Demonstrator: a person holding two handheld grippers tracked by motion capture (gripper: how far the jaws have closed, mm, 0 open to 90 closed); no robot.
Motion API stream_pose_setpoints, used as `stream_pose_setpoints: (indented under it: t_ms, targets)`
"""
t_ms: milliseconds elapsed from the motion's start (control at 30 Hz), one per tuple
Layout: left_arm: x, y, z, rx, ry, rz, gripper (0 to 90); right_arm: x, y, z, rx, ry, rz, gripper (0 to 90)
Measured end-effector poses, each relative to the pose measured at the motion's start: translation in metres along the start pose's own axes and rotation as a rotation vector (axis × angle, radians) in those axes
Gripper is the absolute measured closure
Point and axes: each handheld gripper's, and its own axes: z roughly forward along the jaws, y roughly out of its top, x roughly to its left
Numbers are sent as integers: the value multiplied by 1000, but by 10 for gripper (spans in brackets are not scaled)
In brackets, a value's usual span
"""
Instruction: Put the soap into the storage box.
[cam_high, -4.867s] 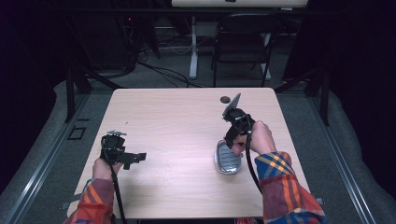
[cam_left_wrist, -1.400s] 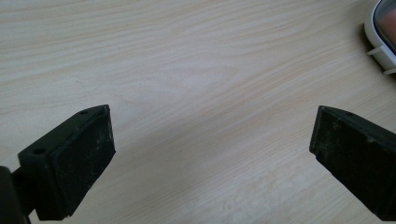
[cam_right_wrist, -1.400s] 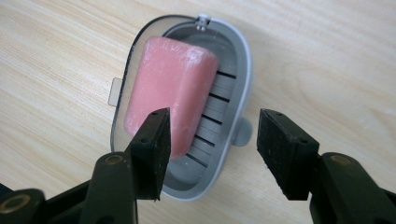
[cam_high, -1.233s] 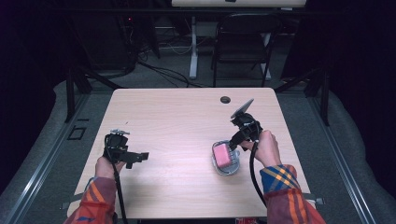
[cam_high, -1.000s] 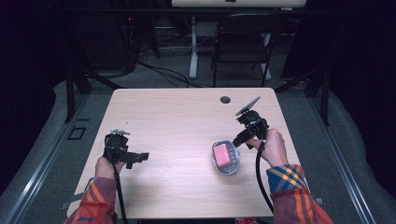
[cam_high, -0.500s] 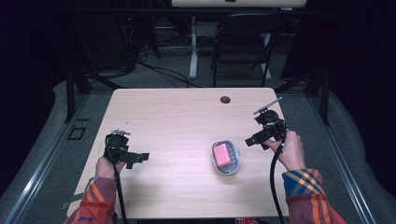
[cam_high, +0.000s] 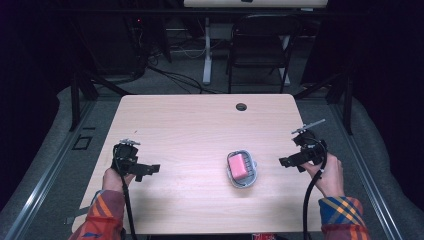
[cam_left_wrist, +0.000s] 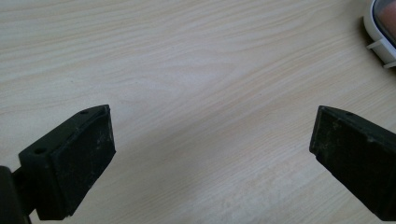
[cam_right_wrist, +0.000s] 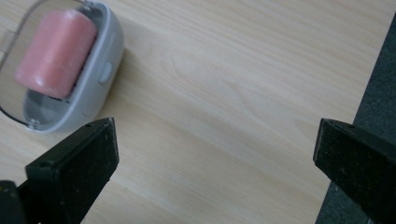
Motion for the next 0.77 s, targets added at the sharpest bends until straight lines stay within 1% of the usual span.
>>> stream_pose_setpoints:
  t_ms: [33,100,167,200,233,300,333,367,433,467,500,533,567,600,633,733,767]
  targets:
    - [0,0,0,1,0,0,0,-2,-5,2,11,-11,3,0]
    - [0,0,0,2,0,2,0,-6,-15,5,16,-14,2,0]
    - [-1,0,0,4,1,3,0,-8,-24,9,27,-14,20,0]
    - [-1,0,0,5,2,4,0,-9,-29,11,43,-7,18,0]
    - [-1,-1,0,4,4,5,0,-9,-33,12,44,-13,13,0]
    - [-1,-1,0,5,3,7,0,-10,-41,14,64,-27,-6,0]
    - [-1,-1,0,7,0,7,0,-9,-47,16,52,-15,0,3]
    - [-1,-1,0,8,0,6,0,-10,-51,17,59,-22,1,5]
    - [-1,0,1,8,-3,8,0,-11,-60,24,66,12,36,5]
    - [-1,0,1,8,-4,8,0,-12,-62,28,96,18,31,2]
    - [-1,0,1,9,-7,12,0,-11,-64,33,109,10,26,2]
    - [-1,0,1,8,-6,12,0,-12,-65,37,135,9,7,2]
    - [0,0,1,12,-8,12,0,-10,-65,40,117,13,22,2]
    - [0,0,2,13,-8,12,0,-11,-63,41,137,22,0,2]
    - [0,0,2,17,-12,11,0,-10,-62,42,131,35,1,2]
    - [2,1,2,19,-12,10,0,-8,-60,42,116,20,-35,3]
    - [2,1,2,20,-11,10,0,-7,-59,42,119,29,-38,4]
